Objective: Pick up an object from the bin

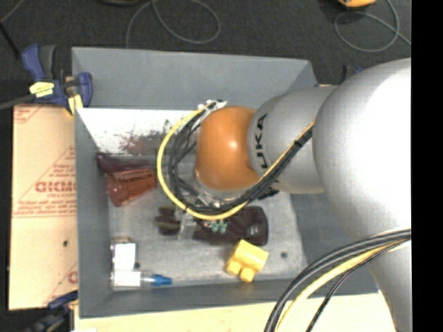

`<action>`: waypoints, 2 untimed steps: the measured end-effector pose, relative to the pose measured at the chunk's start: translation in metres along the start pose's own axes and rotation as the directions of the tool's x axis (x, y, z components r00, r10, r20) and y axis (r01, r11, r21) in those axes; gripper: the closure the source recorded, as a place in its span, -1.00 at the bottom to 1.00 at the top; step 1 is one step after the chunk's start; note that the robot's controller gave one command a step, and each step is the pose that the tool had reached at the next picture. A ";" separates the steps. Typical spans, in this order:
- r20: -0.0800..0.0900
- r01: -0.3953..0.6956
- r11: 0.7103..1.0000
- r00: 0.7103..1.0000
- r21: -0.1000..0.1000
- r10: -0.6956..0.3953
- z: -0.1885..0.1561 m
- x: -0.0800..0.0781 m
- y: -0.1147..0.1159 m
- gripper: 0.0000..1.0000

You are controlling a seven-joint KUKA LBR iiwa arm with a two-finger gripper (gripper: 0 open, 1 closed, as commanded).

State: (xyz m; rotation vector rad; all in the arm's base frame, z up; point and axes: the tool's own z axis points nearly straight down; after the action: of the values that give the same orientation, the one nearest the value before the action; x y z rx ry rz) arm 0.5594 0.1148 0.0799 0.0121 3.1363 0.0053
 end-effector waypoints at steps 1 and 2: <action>0.003 -0.006 1.000 1.000 -0.001 0.006 -0.116 -0.001 -0.015 1.00; 0.002 -0.007 1.000 1.000 -0.001 0.007 -0.116 -0.001 -0.015 1.00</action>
Offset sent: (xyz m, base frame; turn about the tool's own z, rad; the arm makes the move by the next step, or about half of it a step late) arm 0.0000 0.0000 0.0000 0.0000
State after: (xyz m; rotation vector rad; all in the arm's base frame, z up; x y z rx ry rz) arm 0.5596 0.0998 0.1962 0.0234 3.1338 0.0072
